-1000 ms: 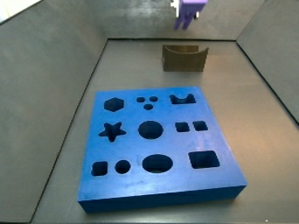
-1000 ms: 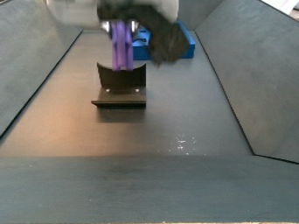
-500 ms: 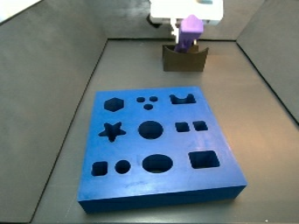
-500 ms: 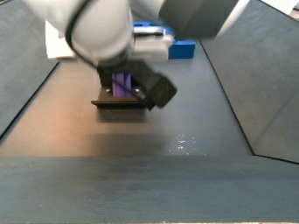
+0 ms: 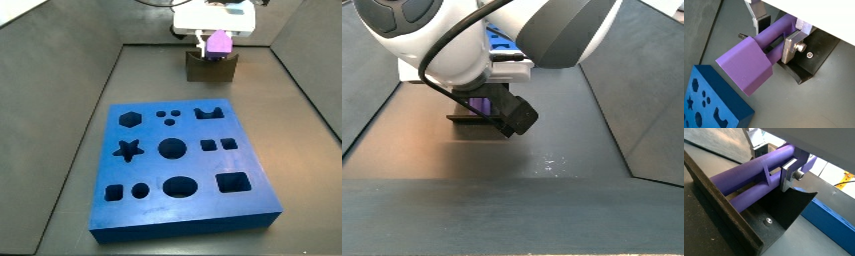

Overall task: Pick up the 3 prong object. Move up. Rotate the 3 prong object. Place the 3 prong object on the fixture. Regrasp the 3 prong object. Move to above the board. Insert the 3 prong object.
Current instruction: Place the 3 prong object on the fixture, then regrasp the 3 prong object.

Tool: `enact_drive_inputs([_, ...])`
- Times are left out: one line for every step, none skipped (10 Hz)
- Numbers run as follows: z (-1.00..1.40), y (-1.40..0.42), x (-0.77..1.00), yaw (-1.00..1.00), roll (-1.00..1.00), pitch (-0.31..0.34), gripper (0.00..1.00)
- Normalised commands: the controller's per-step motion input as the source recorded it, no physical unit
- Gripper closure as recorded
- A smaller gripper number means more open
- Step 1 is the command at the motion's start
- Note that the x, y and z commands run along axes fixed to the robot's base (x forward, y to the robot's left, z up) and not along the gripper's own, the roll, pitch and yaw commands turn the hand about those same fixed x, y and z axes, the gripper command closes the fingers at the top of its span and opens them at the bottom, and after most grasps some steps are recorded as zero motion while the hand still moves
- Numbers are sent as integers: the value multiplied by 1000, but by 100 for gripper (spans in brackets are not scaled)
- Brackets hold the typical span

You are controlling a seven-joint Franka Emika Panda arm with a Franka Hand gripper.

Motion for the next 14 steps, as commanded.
enact_drive_inputs([-294,164,69,-73,-110,-64,100])
enact_drive_inputs([0,0,0,0,0,0,0])
enact_drive_inputs([1000,0,0,46,-1,54,0])
enact_drive_inputs([1000,4,-11,43,5,60,0])
enact_drive_inputs([1000,6,-26,29,15,64,0])
enact_drive_inputs([1000,7,-31,19,18,67,0])
enact_drive_inputs([1000,11,-38,-1,27,70,0])
enact_drive_inputs([942,10,-41,-12,29,74,0])
enact_drive_inputs([704,11,-37,-26,32,72,0])
enact_drive_inputs([524,12,-33,-32,35,66,0])
enact_drive_inputs([281,11,-29,-39,27,55,0])
enact_drive_inputs([1000,-958,1,7,1000,45,0])
enact_drive_inputs([944,-1000,1,8,1000,42,0])
enact_drive_inputs([928,-1000,-28,7,1000,34,0])
